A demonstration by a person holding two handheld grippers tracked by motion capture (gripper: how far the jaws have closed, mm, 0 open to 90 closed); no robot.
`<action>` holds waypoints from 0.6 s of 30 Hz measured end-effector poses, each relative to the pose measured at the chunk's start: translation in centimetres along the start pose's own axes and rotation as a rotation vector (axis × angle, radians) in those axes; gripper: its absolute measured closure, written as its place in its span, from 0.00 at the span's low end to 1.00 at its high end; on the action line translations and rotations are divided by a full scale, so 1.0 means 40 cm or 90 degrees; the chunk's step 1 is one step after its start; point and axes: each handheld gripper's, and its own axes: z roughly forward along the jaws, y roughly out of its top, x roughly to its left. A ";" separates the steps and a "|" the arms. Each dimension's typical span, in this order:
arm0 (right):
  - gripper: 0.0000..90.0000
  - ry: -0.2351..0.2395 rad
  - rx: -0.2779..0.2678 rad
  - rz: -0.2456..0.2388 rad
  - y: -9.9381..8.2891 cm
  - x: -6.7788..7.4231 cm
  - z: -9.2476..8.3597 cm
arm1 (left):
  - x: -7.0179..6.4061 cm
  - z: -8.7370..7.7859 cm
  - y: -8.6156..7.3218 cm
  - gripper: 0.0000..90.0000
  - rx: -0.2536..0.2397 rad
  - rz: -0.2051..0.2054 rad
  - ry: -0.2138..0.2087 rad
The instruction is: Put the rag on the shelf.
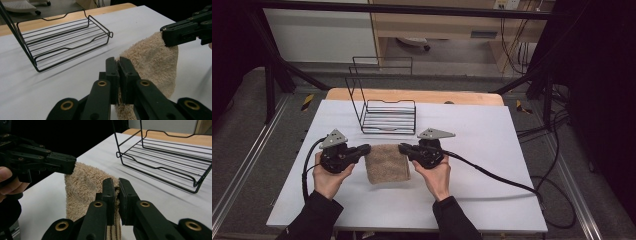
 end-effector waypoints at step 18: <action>0.94 -0.013 -0.050 -0.020 0.038 0.008 -0.045 | -0.016 -0.009 0.053 0.95 -0.034 0.016 -0.003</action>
